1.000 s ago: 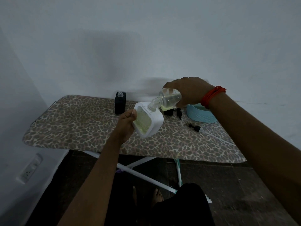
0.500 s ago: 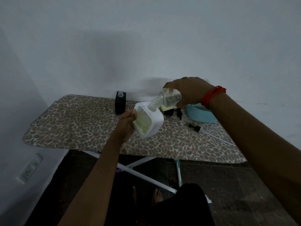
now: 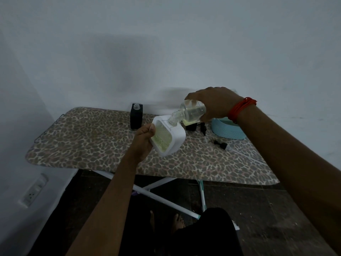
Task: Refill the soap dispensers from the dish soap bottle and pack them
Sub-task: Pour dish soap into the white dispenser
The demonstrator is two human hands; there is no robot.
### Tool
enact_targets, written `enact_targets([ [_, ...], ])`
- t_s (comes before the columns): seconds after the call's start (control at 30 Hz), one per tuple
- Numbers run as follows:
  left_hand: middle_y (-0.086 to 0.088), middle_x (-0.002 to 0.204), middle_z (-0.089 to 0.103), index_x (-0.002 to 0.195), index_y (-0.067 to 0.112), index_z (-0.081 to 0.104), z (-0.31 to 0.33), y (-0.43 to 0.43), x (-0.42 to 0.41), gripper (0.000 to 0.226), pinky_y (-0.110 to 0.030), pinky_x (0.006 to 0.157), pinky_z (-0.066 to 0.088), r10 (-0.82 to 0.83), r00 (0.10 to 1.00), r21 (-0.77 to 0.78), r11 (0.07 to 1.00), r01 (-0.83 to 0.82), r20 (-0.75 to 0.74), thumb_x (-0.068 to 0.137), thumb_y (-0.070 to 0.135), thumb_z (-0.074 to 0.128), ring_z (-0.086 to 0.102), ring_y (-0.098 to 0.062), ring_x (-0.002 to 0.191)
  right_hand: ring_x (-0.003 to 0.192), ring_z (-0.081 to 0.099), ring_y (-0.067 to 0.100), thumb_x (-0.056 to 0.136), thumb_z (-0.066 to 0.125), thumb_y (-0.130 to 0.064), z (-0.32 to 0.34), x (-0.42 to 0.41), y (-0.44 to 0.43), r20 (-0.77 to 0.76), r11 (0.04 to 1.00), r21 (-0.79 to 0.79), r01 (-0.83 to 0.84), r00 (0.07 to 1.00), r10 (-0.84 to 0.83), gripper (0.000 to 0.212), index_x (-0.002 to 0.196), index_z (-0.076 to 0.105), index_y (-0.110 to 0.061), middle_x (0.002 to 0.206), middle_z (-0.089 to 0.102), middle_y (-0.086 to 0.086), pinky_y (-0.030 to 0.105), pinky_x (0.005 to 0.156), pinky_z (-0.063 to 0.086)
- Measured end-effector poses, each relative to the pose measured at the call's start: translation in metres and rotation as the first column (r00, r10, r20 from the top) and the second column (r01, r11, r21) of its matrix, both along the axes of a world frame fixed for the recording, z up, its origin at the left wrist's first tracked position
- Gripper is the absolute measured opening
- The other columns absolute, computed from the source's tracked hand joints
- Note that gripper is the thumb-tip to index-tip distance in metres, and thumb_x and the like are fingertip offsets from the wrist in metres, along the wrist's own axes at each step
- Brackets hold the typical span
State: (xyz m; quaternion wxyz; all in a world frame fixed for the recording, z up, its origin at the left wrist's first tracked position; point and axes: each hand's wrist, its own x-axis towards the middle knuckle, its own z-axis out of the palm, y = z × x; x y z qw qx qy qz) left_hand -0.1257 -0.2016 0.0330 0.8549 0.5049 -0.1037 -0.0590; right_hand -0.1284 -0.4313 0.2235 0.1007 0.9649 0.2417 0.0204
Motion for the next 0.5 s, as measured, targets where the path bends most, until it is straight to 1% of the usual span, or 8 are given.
enact_targets([
  [0.17,-0.005,0.100,0.073,0.095,0.014,0.076,0.004,0.000,-0.004,0.032,-0.031,0.073,0.057,-0.014,1.000,-0.016,1.000,0.014,0.011,0.096,0.019,0.045,0.069,-0.018,0.094,0.114,0.061,0.022,0.074,0.084,-0.030,0.000,-0.002,0.001,0.000,1.000,0.005,0.009,1.000,-0.009,0.078,0.142,0.046,-0.034,0.132,0.063,-0.007,0.039,0.088,0.050],
  [0.3,-0.007,0.102,0.073,0.097,0.013,0.075,0.006,-0.001,-0.007,0.031,-0.031,0.075,0.057,-0.027,0.999,-0.029,0.999,0.028,0.019,0.095,0.020,0.045,0.069,-0.019,0.095,0.114,0.061,0.022,0.075,0.083,-0.029,-0.001,-0.003,0.000,-0.003,1.000,0.010,0.009,1.000,-0.009,0.077,0.143,0.046,-0.033,0.131,0.062,-0.006,0.037,0.088,0.049],
  [0.5,-0.004,0.100,0.074,0.094,0.016,0.077,0.011,-0.003,-0.013,0.034,-0.030,0.075,0.057,-0.036,0.999,-0.014,0.999,0.036,0.026,0.095,0.021,0.043,0.069,-0.017,0.094,0.114,0.061,0.022,0.075,0.082,-0.027,-0.001,-0.004,-0.001,-0.007,1.000,0.010,0.010,1.000,-0.010,0.077,0.142,0.047,-0.032,0.132,0.062,-0.006,0.037,0.087,0.048],
])
